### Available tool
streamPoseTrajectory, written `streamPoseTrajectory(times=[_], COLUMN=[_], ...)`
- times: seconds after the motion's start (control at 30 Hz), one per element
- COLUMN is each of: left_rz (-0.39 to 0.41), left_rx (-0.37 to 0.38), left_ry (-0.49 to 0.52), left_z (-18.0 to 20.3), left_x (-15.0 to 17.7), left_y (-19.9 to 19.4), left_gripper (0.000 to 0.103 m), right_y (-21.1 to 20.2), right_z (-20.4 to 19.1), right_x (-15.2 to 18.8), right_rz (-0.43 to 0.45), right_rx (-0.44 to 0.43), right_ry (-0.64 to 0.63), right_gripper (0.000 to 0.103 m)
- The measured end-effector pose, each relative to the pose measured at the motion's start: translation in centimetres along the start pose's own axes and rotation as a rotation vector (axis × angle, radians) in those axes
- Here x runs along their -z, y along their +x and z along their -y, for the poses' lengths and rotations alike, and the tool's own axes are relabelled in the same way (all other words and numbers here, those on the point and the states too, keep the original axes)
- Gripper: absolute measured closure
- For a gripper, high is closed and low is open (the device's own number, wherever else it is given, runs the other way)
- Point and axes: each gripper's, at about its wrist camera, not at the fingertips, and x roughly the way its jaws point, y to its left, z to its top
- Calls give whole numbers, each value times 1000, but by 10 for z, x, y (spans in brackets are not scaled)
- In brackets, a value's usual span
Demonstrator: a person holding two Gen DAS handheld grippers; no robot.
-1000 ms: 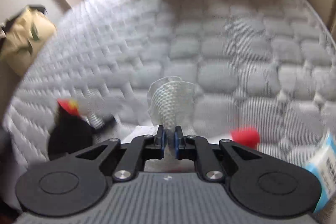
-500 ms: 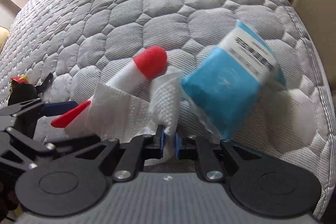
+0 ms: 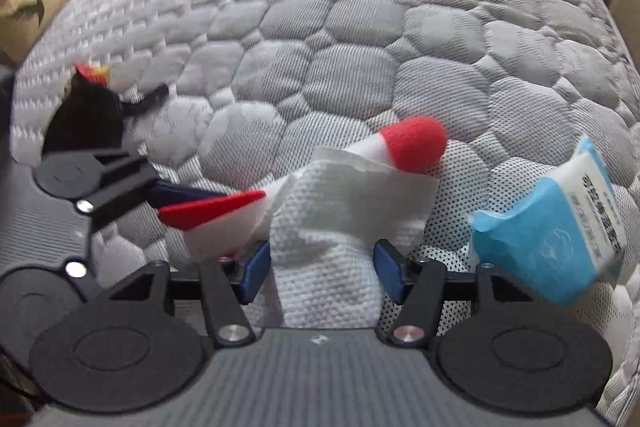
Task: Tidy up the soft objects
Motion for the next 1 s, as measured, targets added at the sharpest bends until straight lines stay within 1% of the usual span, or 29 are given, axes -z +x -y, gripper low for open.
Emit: streamPoseTrajectory(times=[0.07,0.1,0.17,0.27,0.33,0.37,0.4,0.43,0.5,0.57,0.6,0.63,0.77,0.87,0.93,1.0], left_rz=[1,1,-1,-10,-15,-16,-17,-18,-22,-29,-32,-34,-36,-36,-41,-41], left_rx=[2,4,9,9,5,4,2,-1,-6,-11,-13,-15,-15,-26,-35,-42], left_ry=[-10,-19,-35,-32,-24,-22,-21,-19,-13,-3,1,5,-7,-20,-24,-30], left_z=[-2,-3,-5,-6,-5,-5,-5,-5,-4,-3,-2,-1,-2,-3,-4,-2], left_x=[2,3,3,2,2,2,2,2,2,2,2,1,-1,-5,-9,-13], left_y=[-1,-1,-1,0,1,1,2,2,3,2,3,4,6,11,15,21], left_gripper=[1,1,0,0,0,0,0,0,0,0,0,0,0,0,0,0], right_y=[0,-1,-7,-25,-41,-47,-51,-50,-38,-21,-15,-12,-19,-21,-22,-26], right_z=[-5,-5,2,16,22,21,19,14,-1,-7,-6,-1,27,44,54,63], right_x=[4,5,4,-8,-19,-25,-30,-35,-45,-48,-48,-45,-26,-7,5,16], right_rz=[0,0,0,20,72,99,121,141,143,112,99,90,80,51,31,32], right_rx=[60,82,81,25,-61,-106,-132,-139,-100,-47,-27,-8,17,77,88,65], right_ry=[-65,-83,-43,101,187,215,223,208,125,66,57,73,193,230,259,310], right_gripper=[76,81,92,92,92,92,92,92,92,92,92,92,91,91,91,91])
